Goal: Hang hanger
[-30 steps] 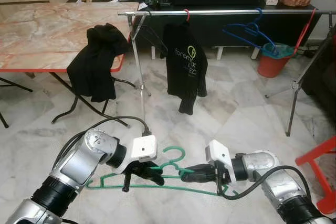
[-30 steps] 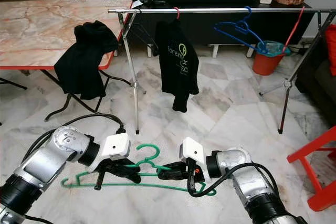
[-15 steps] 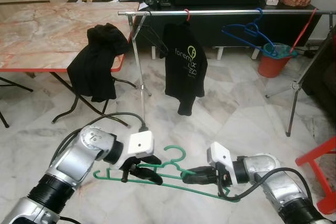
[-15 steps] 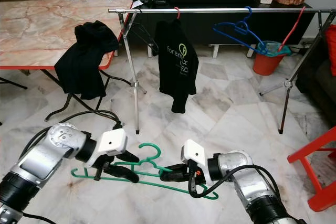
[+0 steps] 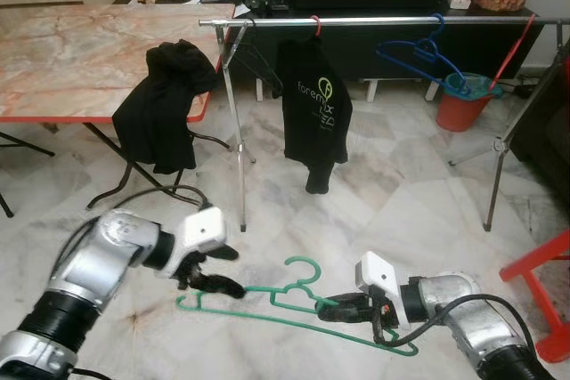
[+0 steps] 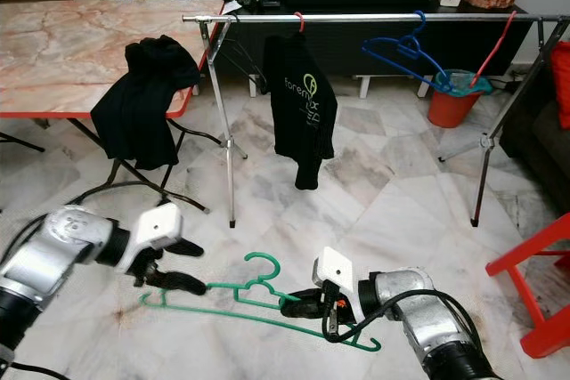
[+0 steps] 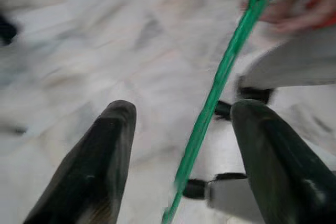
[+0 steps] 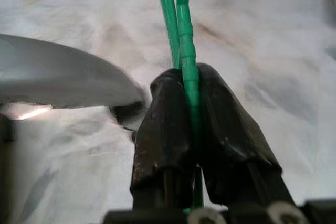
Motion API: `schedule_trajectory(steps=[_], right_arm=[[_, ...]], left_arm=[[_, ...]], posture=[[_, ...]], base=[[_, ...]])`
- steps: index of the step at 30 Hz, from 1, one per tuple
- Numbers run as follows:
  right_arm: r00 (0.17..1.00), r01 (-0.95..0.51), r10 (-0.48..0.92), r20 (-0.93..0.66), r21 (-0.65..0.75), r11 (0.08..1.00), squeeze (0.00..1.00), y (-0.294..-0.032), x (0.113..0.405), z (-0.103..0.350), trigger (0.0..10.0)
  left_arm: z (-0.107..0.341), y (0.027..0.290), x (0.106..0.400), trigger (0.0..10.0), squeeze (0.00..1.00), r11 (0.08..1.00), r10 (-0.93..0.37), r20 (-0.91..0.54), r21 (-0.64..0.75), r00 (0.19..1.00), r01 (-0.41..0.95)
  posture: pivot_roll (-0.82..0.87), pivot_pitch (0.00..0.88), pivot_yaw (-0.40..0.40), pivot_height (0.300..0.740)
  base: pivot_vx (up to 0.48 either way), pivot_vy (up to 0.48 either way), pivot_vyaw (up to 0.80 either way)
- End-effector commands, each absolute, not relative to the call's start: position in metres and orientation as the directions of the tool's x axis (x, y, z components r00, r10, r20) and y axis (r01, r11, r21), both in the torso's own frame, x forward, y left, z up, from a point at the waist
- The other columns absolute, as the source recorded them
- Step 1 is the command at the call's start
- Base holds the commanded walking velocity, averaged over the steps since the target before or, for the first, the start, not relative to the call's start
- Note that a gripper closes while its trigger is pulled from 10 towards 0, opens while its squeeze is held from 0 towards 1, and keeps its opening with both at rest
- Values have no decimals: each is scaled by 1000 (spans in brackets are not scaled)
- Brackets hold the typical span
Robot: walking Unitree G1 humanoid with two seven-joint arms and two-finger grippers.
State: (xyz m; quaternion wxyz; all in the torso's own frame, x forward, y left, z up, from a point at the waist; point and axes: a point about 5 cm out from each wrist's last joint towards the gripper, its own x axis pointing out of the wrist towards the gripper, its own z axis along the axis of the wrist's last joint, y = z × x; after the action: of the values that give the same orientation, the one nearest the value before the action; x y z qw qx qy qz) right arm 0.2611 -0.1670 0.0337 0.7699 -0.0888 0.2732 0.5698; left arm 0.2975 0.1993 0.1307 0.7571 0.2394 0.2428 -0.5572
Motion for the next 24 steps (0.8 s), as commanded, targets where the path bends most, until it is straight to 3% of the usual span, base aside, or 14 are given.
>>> schedule_trajectory(steps=[1,2,5,8,9,10,11,12,14,15,16,18,22,24], right_arm=[[252,-916,804,-538,136,378,0,-169,267,34,0],[280,-903,782,-557,123,411,0,-170,268,30,0],[430,-787,632,-644,76,613,0,-177,271,9,0],[529,-667,505,-682,35,745,0,-181,272,-3,0],[529,-667,505,-682,35,745,0,-181,272,-3,0],[585,-590,442,-680,17,807,0,-183,273,-7,0],[639,-486,375,-672,25,873,0,-184,272,-13,8235],[666,-416,331,-669,35,909,0,-183,270,-18,10000],[708,-245,243,-663,92,965,0,-179,259,-32,10000],[708,-245,243,-663,92,965,0,-179,259,-32,10000],[712,-116,159,-684,109,987,0,-181,250,-41,10000],[703,-5,86,-706,116,993,0,-184,241,-49,10000],[676,111,23,-737,132,985,0,-187,227,-59,10000],[624,182,-38,-780,98,978,0,-191,207,-71,10000]], left_arm=[[132,209,299,10000,529,303,-706,-638,120,307,945],[131,215,300,10000,0,331,-692,-640,129,333,935],[123,241,299,10000,0,493,-629,-618,154,472,857],[116,254,299,10000,0,596,-577,-587,173,568,784],[116,254,299,10000,0,596,-577,-587,173,568,784],[110,259,300,10000,0,653,-539,-571,182,619,735],[99,264,302,10000,0,732,-464,-557,195,689,652],[91,266,302,10000,0,779,-410,-551,204,727,593],[49,259,293,10000,0,895,-301,-587,98,752,434],[49,259,293,10000,0,895,-301,-587,98,752,434],[21,249,280,10000,0,922,-255,-647,60,718,382],[2,242,268,10000,0,930,-230,-690,51,686,363],[-21,235,252,10000,0,959,-177,-738,21,652,284],[-45,228,229,10000,0,972,-121,-799,24,589,232]], posture=[[-86,0,2,740],[-86,0,2,740],[-83,0,-1,740],[-84,0,-7,740],[-84,0,-7,740],[-88,0,-9,740],[-85,0,-8,740],[-85,0,-8,740],[-86,0,-3,740],[-86,0,-3,740],[-93,0,-2,740],[-99,0,0,740],[-107,0,3,740],[-105,0,5,740]], base=[[0,0,0],[0,0,0],[0,0,0],[0,0,0],[0,0,0],[0,0,0],[0,0,0],[0,0,0],[0,0,0],[0,0,0],[0,0,0],[0,0,0],[0,0,0],[0,0,0]])
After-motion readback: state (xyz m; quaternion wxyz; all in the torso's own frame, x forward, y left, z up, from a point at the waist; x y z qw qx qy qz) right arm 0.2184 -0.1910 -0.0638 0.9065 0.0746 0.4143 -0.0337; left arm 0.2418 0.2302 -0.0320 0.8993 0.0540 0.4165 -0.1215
